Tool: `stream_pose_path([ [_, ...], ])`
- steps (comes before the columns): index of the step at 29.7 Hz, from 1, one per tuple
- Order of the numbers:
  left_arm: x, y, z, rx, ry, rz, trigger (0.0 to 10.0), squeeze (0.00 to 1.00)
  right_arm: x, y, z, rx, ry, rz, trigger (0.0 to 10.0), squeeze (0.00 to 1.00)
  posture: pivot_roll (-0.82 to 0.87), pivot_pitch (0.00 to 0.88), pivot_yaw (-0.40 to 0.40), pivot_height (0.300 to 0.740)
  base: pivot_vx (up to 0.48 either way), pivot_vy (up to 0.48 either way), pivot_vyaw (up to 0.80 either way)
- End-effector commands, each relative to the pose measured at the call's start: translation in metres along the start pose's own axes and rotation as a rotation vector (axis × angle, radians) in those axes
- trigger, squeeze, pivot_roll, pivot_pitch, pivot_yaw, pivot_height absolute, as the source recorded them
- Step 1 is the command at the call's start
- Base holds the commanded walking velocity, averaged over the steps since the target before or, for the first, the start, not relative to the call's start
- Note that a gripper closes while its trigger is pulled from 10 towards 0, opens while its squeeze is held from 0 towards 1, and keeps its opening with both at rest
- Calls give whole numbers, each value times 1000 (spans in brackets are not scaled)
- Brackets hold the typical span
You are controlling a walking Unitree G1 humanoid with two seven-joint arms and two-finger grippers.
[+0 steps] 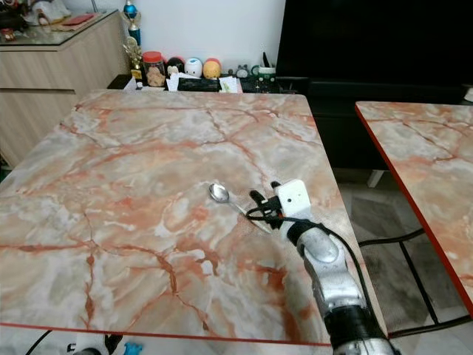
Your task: Setting the table
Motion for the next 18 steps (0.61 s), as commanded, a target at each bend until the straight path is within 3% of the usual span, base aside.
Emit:
stream_pose_path([
  [1,1,1,-1,3,-8,10,10000,0,-1,4,-2,15,-29,12,10000,1000,91,0,-10,740,0,0,0],
  [6,1,1,-2,4,-21,4,10000,0,-3,11,-5,15,8,32,10000,1000,102,0,-15,740,0,0,0],
  [7,2,1,-2,4,-21,3,10000,0,-3,14,-2,39,13,41,10000,941,99,0,-16,740,0,0,0],
  [9,2,1,-2,3,-20,2,10000,0,-3,16,0,57,20,45,10000,941,98,0,-16,740,0,0,0],
  [10,3,1,-2,3,-22,-1,10000,0,-3,19,1,67,23,59,10000,0,98,0,-17,740,0,0,0],
  [14,5,1,-2,4,-27,-7,10000,0,-1,26,1,67,58,74,10000,0,107,0,-19,740,0,0,0],
  [18,7,2,-2,4,-35,-13,10000,0,1,35,13,119,86,103,10000,0,112,0,-23,740,0,0,0],
])
Point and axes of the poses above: a point about 5 cm out from each wrist's last joint towards the gripper, its own y axis pointing out of the wrist towards the gripper, its own x axis along the axis of the wrist's last joint, z = x × y, the point moved 4 cm from there along y, pointing out of the wrist towards the gripper, and after that the axes turned 7 degrees about y, right-handed, at the moved point
